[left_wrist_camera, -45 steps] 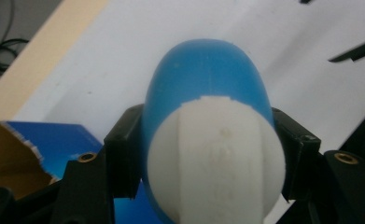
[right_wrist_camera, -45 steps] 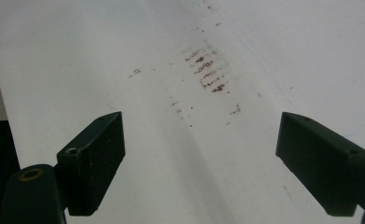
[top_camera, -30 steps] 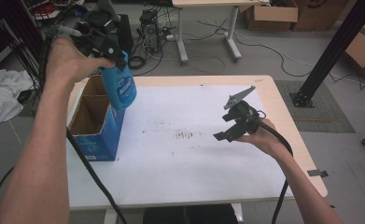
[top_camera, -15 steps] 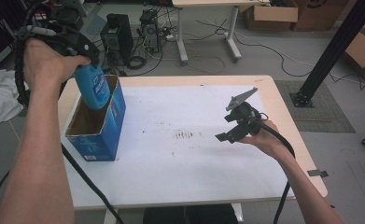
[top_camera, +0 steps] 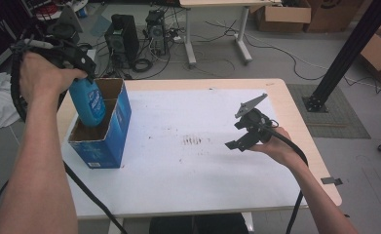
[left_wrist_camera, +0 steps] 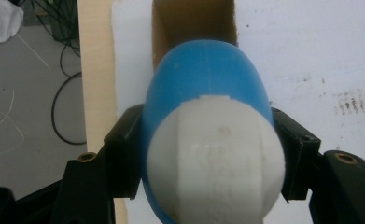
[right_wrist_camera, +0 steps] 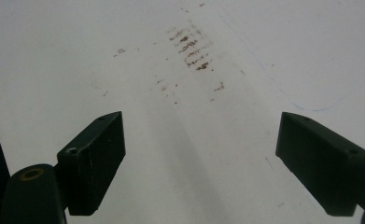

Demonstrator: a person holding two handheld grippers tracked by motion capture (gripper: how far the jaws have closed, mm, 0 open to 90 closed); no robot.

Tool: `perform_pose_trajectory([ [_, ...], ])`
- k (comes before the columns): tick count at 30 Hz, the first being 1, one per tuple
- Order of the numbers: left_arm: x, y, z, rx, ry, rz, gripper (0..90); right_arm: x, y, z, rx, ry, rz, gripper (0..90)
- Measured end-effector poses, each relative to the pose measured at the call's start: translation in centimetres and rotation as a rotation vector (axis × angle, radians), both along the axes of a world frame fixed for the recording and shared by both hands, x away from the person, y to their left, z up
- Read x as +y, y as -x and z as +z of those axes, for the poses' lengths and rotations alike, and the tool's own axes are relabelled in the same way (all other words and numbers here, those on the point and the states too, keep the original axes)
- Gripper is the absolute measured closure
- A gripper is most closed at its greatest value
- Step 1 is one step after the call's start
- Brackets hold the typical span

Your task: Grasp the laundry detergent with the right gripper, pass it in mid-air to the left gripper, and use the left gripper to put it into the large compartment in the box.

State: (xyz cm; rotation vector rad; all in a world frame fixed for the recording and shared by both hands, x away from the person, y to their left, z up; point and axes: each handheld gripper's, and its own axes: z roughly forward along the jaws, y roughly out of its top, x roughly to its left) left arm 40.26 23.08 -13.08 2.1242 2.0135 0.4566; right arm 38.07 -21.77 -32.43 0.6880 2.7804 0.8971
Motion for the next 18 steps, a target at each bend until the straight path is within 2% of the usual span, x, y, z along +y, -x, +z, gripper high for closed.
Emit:
perform_pose_trajectory([
  [6,0.2,-0.3,-1.8,0.022,0.019,0.005,38.8,-0.1,0.0,-0.2,0.002,0.013,-0.003,15.5],
  [11,0.2,-0.7,-3.5,0.048,0.011,0.001,38.8,-0.1,0.1,-0.2,0.002,0.036,-0.007,15.7],
  [18,0.4,-1.0,-5.9,0.064,0.017,0.005,38.8,-0.4,0.4,0.2,-0.004,0.042,-0.009,15.8],
])
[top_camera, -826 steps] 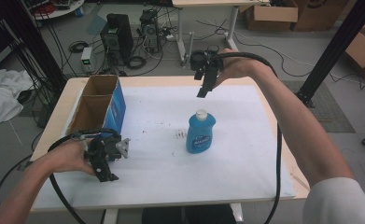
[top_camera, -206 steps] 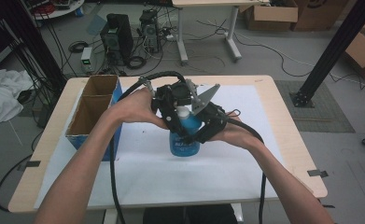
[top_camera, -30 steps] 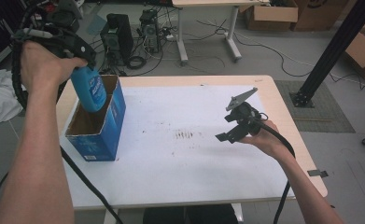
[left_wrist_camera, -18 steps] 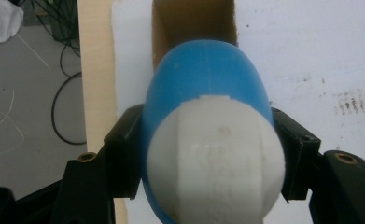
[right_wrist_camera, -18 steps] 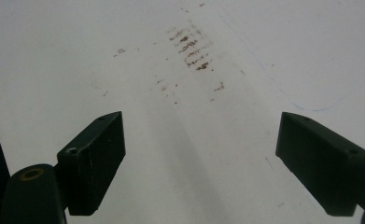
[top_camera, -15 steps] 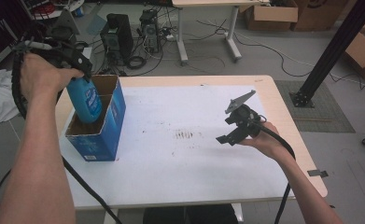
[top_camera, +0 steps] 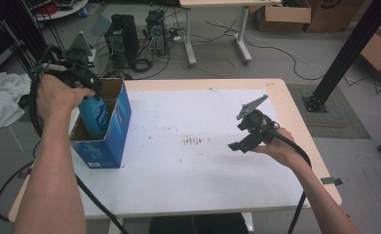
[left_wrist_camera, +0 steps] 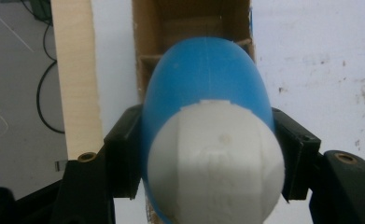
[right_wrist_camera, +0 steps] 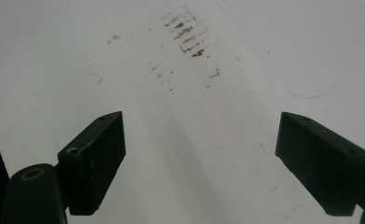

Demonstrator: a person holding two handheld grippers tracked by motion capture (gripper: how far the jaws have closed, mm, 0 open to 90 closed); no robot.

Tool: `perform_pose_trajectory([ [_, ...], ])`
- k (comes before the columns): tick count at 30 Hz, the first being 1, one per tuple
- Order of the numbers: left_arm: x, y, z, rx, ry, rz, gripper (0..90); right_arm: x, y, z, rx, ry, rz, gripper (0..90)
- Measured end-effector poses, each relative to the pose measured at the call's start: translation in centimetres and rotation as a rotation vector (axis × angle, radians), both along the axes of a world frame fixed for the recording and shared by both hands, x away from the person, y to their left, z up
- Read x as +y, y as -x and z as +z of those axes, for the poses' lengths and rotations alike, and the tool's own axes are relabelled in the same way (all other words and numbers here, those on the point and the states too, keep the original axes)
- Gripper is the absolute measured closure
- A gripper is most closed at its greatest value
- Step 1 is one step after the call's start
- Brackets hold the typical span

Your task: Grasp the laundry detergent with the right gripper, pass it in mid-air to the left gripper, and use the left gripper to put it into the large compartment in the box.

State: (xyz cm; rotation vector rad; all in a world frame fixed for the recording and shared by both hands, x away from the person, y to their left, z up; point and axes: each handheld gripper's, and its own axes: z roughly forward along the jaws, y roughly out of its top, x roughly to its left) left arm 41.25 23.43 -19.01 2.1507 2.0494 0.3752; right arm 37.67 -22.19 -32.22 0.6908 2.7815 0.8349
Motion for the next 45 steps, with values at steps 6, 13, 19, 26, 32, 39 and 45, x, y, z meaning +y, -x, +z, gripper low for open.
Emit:
perform_pose_trajectory([
  [6,0.2,-0.1,-1.8,0.023,0.009,-0.003,38.8,-0.1,0.3,0.4,-0.003,0.005,0.002,15.8],
  [13,0.1,-0.3,-3.8,0.049,0.008,-0.007,38.8,-0.1,0.4,0.6,-0.004,0.008,0.001,15.8],
  [19,0.1,-0.6,-4.9,0.058,0.012,-0.009,38.8,-0.2,0.4,0.4,-0.002,0.009,-0.001,15.8],
  [26,0.4,-0.6,-5.9,0.057,0.003,0.006,38.8,-0.4,0.4,0.1,0.002,0.009,-0.006,15.7],
  [32,0.6,-0.4,-6.7,0.047,0.013,0.019,38.7,-0.2,0.4,-0.1,0.007,0.013,-0.004,15.7],
  [39,0.5,-0.4,-7.5,0.049,0.013,0.022,38.7,-0.1,0.5,-0.3,0.009,0.018,0.002,15.7],
  [45,0.6,-0.3,-8.4,0.065,0.017,0.015,38.7,-0.4,0.5,-0.4,0.009,0.021,-0.003,15.7],
])
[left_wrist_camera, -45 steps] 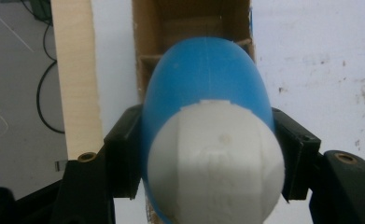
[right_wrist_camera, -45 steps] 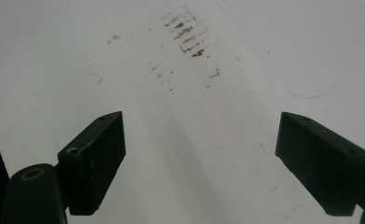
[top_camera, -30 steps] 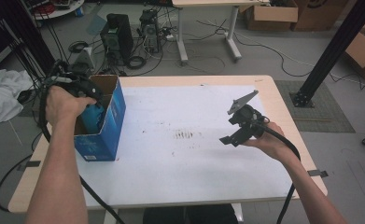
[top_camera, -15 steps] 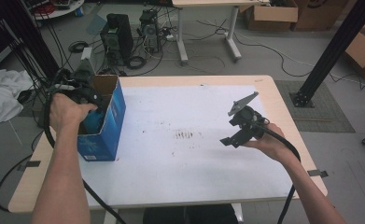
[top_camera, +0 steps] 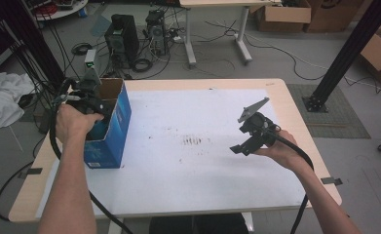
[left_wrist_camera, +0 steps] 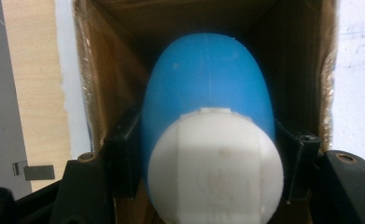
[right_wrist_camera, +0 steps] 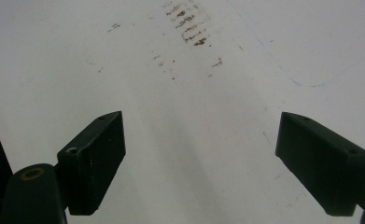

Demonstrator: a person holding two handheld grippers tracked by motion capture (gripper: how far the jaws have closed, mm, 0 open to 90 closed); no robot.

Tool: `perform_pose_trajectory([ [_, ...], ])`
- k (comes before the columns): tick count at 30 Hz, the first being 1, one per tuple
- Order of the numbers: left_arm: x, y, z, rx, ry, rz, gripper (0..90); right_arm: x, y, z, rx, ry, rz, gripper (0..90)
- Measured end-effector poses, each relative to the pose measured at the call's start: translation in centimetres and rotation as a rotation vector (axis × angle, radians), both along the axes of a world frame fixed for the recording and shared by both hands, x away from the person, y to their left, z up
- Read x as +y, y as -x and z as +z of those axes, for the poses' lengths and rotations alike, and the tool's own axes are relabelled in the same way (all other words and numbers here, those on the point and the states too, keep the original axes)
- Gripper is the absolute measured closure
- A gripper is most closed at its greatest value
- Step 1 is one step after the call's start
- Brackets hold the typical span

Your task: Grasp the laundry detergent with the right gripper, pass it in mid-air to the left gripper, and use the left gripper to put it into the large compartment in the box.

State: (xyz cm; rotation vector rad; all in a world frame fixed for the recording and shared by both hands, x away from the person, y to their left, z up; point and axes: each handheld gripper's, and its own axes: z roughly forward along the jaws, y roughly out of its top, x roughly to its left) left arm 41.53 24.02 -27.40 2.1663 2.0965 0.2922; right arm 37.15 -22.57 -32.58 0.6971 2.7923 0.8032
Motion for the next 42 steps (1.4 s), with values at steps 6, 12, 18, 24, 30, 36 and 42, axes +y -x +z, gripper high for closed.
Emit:
perform_pose_trajectory([
  [6,0.09,0.11,-0.12,-0.004,0.008,0.006,38.6,0.09,-0.05,-0.10,0.004,0.003,-0.002,15.8],
  [12,0.24,0.47,-0.12,0.017,0.015,0.010,38.5,0.48,-0.06,-0.12,0.003,0.003,0.004,15.8],
  [18,0.38,0.65,-0.07,0.019,0.022,0.011,38.4,0.66,0.02,-0.10,0.004,0.005,0.007,15.8],
  [24,0.35,0.58,-0.09,0.020,0.023,0.010,38.2,0.55,-0.01,-0.11,0.006,0.007,0.004,15.8],
  [30,0.32,0.61,-0.09,0.019,0.023,0.014,38.1,0.62,-0.10,-0.11,0.005,0.008,0.004,15.8],
  [36,0.30,0.66,-0.03,0.023,0.026,0.015,37.9,0.74,-0.04,-0.13,0.007,0.008,0.004,15.9],
  [42,0.20,0.61,-0.03,0.021,0.031,0.007,37.8,0.75,-0.06,-0.26,0.008,0.010,0.005,15.9],
])
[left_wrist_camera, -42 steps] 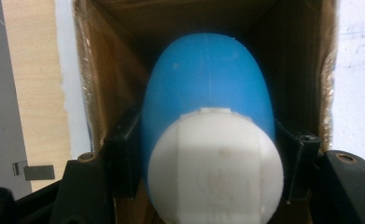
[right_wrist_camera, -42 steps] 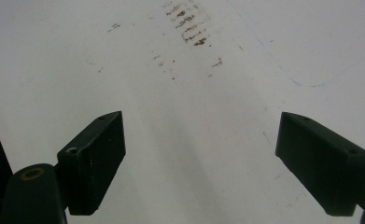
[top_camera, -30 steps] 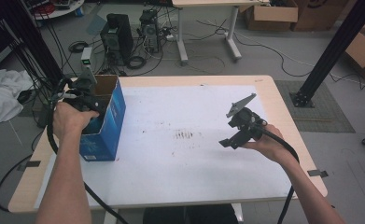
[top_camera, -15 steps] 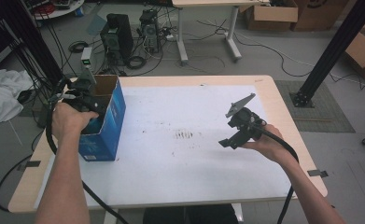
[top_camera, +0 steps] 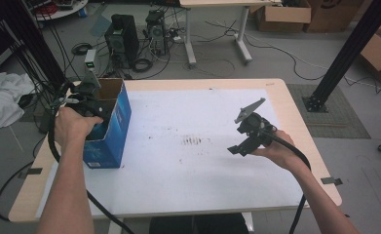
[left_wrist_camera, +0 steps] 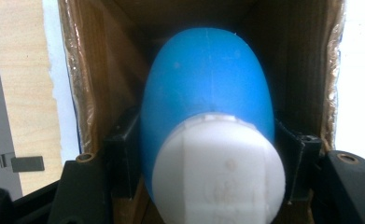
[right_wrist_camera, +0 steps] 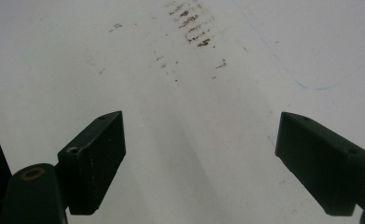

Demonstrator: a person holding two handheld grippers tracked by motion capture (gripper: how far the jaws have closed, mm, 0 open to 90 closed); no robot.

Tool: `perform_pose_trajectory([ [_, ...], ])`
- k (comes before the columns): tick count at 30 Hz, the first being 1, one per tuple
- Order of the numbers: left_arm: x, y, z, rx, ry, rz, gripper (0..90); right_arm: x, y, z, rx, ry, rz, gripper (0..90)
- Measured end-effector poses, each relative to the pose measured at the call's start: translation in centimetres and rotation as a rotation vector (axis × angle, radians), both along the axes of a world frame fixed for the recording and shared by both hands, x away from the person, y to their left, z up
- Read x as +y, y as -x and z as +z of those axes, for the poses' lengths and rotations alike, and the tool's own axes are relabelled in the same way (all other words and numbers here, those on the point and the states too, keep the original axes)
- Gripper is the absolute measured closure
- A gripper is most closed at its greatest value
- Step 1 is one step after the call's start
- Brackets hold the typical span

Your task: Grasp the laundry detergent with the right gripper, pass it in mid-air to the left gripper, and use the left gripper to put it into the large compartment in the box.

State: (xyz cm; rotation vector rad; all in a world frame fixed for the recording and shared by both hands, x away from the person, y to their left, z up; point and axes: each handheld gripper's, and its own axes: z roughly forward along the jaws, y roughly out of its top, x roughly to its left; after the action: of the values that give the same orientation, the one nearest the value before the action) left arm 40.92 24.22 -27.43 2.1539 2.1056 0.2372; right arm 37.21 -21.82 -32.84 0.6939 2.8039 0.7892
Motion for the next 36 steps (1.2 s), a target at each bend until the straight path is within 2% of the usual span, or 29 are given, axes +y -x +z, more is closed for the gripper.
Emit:
perform_pose_trajectory([
  [8,-0.2,-0.1,0.4,0.001,-0.016,-0.002,36.4,-0.2,0.0,-0.1,0.001,-0.002,-0.007,16.0],
  [14,0.0,0.0,0.4,0.004,-0.014,0.008,32.0,-0.1,0.0,-0.2,0.002,-0.001,-0.005,15.9],
  [27,0.2,0.0,0.5,0.004,-0.014,0.002,29.4,0.1,0.0,-0.3,0.006,0.004,-0.004,15.8],
  [36,0.2,0.0,1.1,-0.006,-0.020,0.000,27.2,0.2,0.0,-0.4,0.008,0.012,-0.004,15.8],
])
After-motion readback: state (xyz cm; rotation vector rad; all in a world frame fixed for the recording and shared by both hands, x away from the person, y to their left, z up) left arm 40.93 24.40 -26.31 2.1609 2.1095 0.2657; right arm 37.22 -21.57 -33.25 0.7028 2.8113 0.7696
